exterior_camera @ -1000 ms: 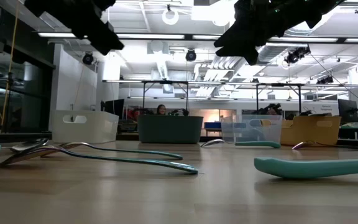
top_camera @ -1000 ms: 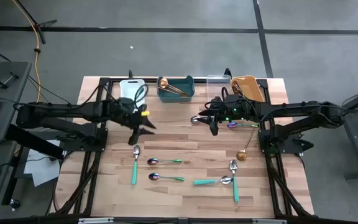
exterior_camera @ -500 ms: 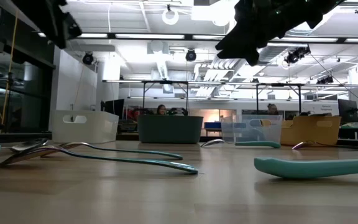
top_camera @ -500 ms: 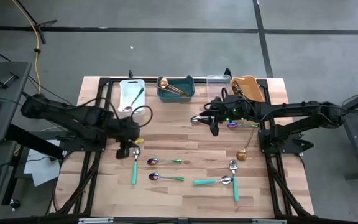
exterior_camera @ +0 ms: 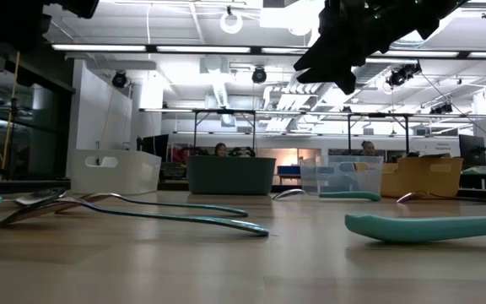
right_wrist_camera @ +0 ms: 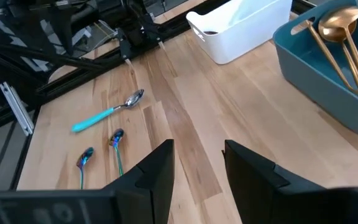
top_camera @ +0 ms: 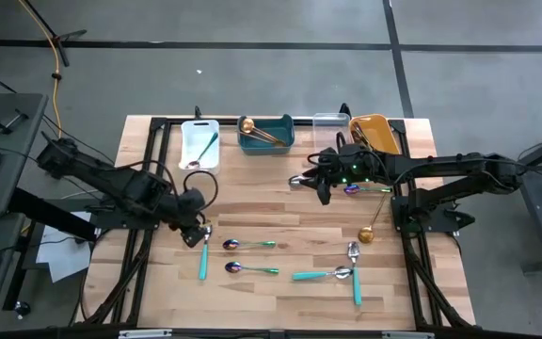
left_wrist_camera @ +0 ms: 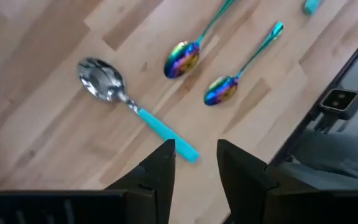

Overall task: Sort silverware by color (type)
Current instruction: Put the light blue spoon into the transparent bin

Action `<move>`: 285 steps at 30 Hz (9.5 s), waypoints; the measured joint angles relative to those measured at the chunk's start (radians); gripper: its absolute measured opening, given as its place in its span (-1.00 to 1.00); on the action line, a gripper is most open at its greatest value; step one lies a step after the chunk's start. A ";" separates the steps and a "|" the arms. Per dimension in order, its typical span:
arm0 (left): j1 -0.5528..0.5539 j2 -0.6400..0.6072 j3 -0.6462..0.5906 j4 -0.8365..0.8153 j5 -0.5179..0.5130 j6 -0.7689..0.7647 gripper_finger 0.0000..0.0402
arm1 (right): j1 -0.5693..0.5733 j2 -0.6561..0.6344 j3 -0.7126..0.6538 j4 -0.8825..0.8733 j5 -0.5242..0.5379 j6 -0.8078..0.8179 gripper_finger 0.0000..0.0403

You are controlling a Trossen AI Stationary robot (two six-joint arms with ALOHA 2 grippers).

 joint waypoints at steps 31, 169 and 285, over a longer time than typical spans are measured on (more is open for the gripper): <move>-0.047 0.400 -0.163 0.212 -0.037 -0.730 -0.44 | 0.000 0.000 -0.001 -0.022 0.044 0.018 -0.33; 0.610 0.271 -0.112 1.503 0.180 0.791 -0.43 | -0.007 0.155 0.130 0.216 -0.168 0.080 -0.68; 0.642 -0.102 -0.338 1.410 0.111 0.837 -0.44 | -0.614 0.054 0.309 -0.676 -0.190 -0.251 -0.06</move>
